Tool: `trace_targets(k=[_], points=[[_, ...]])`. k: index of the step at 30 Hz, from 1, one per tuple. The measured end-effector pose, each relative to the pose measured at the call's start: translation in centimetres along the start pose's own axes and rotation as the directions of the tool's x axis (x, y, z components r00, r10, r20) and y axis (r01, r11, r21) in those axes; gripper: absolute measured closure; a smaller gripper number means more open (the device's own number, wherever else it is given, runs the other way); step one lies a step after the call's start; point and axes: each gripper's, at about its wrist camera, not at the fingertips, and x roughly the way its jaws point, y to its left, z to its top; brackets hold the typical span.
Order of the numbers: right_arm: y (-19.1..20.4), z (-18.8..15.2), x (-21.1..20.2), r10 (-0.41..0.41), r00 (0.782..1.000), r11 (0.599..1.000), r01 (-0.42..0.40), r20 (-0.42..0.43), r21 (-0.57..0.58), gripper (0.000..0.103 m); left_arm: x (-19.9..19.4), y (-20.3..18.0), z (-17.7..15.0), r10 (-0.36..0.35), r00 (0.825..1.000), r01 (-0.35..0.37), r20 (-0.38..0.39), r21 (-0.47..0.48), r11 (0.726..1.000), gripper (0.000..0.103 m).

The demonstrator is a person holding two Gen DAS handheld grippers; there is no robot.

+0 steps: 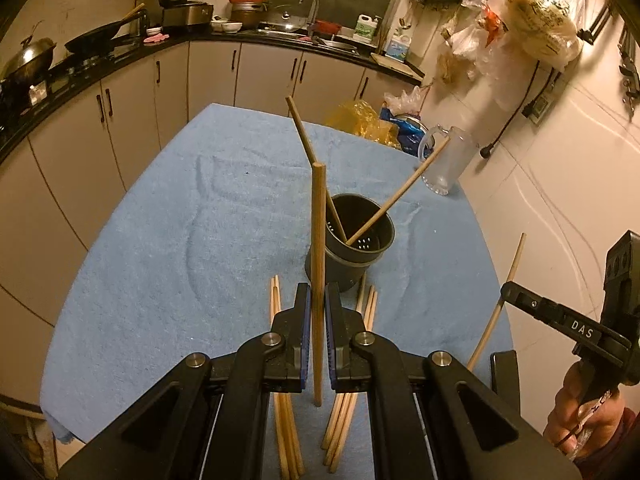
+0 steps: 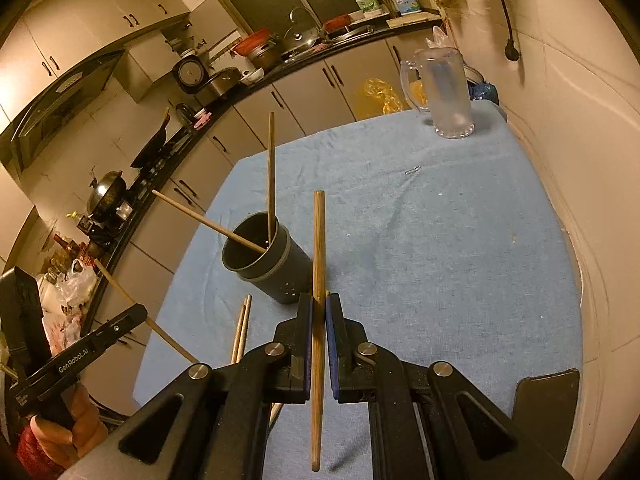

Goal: Organize utensils

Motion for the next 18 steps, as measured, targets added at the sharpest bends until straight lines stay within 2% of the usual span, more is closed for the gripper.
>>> trace_targets(k=[8, 18], points=[[0.3, 1.0, -0.2, 0.016, 1.0, 1.0, -0.015, 0.003, -0.018, 0.097, 0.0, -0.3, 0.3, -0.005, 1.0, 0.006, 0.021, -0.016, 1.0, 0.097], [0.4, 3.1, -2.5, 0.037, 0.998, 0.999, -0.038, 0.05, 0.01, 0.097, -0.7, -1.1, 2.5, -0.045, 0.998, 0.045, 0.054, -0.01, 0.999, 0.097]])
